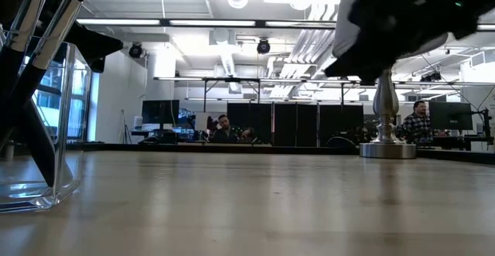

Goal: Pick & Place Makeup Supplies
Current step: Return to Home Position

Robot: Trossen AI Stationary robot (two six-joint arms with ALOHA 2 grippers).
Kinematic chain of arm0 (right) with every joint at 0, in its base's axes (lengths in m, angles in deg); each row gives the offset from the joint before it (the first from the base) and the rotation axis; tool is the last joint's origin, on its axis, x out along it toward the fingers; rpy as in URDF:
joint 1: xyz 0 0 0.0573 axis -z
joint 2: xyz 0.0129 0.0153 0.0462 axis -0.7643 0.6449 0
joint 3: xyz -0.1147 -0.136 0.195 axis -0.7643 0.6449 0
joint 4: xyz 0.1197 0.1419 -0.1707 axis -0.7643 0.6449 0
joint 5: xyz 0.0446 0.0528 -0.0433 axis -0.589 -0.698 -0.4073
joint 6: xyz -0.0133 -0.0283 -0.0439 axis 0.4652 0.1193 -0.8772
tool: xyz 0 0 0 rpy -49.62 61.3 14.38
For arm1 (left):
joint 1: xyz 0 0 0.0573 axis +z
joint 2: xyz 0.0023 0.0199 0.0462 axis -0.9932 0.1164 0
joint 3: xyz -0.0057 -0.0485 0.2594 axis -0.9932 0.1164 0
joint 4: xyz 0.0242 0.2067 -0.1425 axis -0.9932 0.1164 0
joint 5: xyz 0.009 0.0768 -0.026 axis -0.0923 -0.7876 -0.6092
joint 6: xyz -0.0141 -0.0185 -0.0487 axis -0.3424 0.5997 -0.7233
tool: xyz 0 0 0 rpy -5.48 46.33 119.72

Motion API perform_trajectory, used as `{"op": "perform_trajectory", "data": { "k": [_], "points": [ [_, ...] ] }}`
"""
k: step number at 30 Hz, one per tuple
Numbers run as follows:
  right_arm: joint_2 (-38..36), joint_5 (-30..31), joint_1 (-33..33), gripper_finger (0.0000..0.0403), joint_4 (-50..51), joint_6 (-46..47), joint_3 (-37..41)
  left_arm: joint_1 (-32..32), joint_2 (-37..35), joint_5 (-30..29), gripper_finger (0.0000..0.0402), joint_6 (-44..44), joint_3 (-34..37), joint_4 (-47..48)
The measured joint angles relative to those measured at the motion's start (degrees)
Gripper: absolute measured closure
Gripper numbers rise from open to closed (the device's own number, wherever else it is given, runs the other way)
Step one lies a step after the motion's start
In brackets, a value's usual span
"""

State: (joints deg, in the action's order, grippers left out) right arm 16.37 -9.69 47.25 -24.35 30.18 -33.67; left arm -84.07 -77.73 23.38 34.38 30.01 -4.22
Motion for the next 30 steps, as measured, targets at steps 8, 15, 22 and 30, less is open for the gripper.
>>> {"op": "perform_trajectory", "data": {
  "k": [8,15,22,30],
  "points": [
    [-20.95,-3.39,0.47,0.0402,-4.32,2.41,15.16,0.00,0.00,-0.02,0.0401,0.00,0.00,0.00],
    [-41.14,-6.45,1.11,0.0403,-3.91,4.61,24.36,0.00,0.00,-0.02,0.0401,-0.02,0.00,0.02],
    [-57.33,-6.47,1.11,0.0403,12.33,2.73,24.03,0.00,0.02,-0.04,0.0401,-0.02,0.02,0.02],
    [-63.21,-5.22,1.11,0.0403,14.63,-2.33,23.78,0.00,0.00,-0.01,0.0401,-0.02,0.02,0.04]
  ]
}}
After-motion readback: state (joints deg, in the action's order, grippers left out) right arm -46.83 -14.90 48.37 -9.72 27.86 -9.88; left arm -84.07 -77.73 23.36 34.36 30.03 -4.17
